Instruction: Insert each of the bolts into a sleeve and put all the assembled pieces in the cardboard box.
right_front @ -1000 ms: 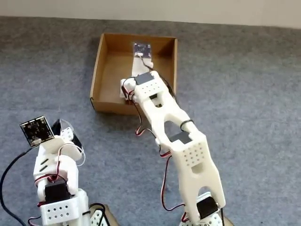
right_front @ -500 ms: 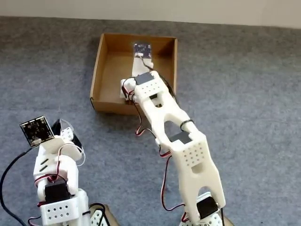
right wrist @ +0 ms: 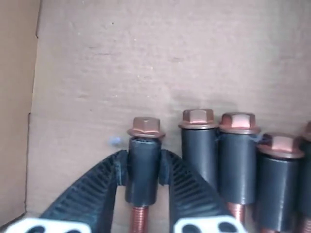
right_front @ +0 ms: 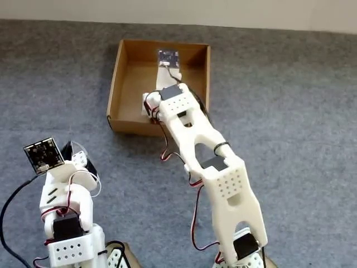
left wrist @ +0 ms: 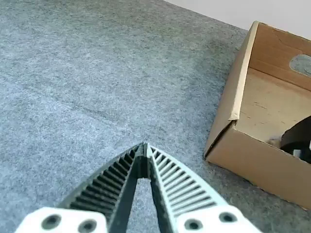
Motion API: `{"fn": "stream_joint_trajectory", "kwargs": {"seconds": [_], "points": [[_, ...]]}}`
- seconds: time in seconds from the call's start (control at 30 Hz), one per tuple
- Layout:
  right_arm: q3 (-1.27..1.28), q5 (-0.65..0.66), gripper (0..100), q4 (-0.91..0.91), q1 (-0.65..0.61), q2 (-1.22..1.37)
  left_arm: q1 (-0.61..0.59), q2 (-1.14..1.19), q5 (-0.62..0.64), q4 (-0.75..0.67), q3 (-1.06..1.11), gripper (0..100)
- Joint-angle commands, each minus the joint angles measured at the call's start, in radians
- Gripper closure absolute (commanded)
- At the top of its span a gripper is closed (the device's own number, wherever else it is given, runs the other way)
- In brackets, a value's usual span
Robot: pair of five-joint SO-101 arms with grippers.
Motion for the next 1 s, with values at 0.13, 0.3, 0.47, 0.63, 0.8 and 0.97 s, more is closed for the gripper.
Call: {"fn": "stream_joint_trajectory", "kwargs": {"seconds": [0.13,0.3,0.47,0.63,0.8,0.97], "points": [[-0.153,-0.005,91.3,0.117,0.018,-0.025,0.018,-0.013,0.003,-0.005,-0.012,99],[-0.298,-0.009,91.3,0.202,0.025,-0.025,0.036,-0.013,-0.048,-0.005,-0.010,99],[-0.358,-0.005,91.7,0.232,-0.027,-0.015,0.036,-0.013,-0.049,-0.005,-0.010,99],[-0.232,-0.009,91.8,0.124,-0.105,-0.015,0.036,-0.013,-0.049,-0.005,-0.010,99],[-0.104,-0.006,91.8,-0.053,-0.111,-0.015,0.035,-0.013,-0.049,-0.005,-0.010,99],[0.015,-0.005,92.0,-0.133,-0.074,-0.013,0.035,-0.013,-0.049,-0.005,-0.010,99]]}}
